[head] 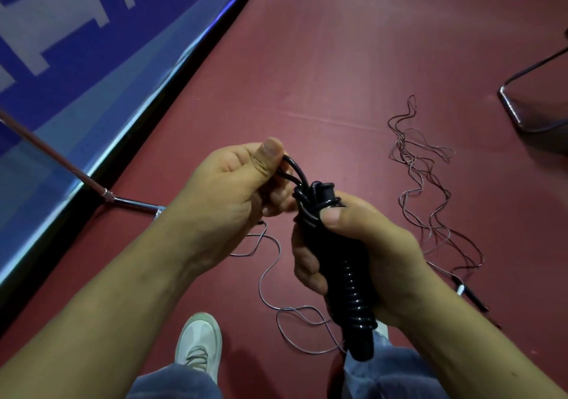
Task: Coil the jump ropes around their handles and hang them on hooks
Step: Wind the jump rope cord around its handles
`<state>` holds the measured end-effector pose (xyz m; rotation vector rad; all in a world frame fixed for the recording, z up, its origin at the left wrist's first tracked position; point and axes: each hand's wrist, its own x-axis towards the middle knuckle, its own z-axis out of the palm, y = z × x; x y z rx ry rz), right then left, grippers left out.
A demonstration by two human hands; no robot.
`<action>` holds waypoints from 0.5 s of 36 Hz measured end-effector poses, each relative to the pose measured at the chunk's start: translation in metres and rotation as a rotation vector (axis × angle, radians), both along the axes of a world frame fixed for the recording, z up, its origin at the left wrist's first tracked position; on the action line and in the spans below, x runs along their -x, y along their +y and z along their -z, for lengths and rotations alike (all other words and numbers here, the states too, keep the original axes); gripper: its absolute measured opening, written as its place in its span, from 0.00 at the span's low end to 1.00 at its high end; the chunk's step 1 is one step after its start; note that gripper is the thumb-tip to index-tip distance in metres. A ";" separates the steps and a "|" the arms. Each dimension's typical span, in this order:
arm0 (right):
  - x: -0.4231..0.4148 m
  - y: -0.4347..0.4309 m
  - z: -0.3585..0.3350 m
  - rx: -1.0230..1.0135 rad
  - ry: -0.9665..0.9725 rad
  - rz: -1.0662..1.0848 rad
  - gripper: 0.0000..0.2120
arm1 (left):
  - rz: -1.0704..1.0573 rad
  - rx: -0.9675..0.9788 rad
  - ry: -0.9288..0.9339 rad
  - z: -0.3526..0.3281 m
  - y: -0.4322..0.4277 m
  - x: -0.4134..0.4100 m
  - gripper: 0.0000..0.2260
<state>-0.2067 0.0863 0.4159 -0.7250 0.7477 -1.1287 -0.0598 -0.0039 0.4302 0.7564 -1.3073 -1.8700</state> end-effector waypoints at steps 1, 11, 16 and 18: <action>0.000 0.000 0.001 0.014 0.003 0.007 0.17 | -0.001 -0.006 0.006 -0.001 0.000 0.001 0.18; -0.005 0.002 0.000 0.014 0.100 0.030 0.09 | 0.196 0.308 -0.148 -0.011 -0.002 -0.006 0.12; -0.009 0.004 0.000 0.007 0.148 0.040 0.13 | 0.202 0.207 -0.127 -0.012 -0.003 -0.004 0.18; -0.012 0.004 0.001 0.016 0.163 0.058 0.13 | 0.142 0.106 -0.101 -0.011 -0.001 0.000 0.18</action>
